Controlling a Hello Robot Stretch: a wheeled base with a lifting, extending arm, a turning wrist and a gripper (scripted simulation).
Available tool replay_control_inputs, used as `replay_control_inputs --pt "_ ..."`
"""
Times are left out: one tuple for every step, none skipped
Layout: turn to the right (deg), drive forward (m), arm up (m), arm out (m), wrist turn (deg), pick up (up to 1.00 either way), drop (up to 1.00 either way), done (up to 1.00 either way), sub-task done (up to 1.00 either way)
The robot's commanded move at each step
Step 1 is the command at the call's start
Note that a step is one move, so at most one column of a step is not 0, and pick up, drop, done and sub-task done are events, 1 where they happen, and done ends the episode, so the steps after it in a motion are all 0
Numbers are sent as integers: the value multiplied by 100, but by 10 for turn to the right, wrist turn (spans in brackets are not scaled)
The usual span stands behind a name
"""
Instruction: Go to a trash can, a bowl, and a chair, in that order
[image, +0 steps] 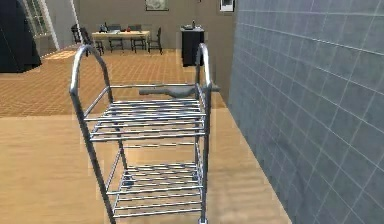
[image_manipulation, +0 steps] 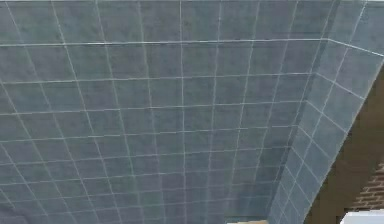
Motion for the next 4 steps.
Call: replay_control_inputs --pt "0 45 0 0 0 0 0 0 0" --pt "-450 0 0 0 0 0 0 0 0" --pt "-390 0 0 0 0 0 0 0 0" --pt "0 25 0 0 0 0 0 0 0"
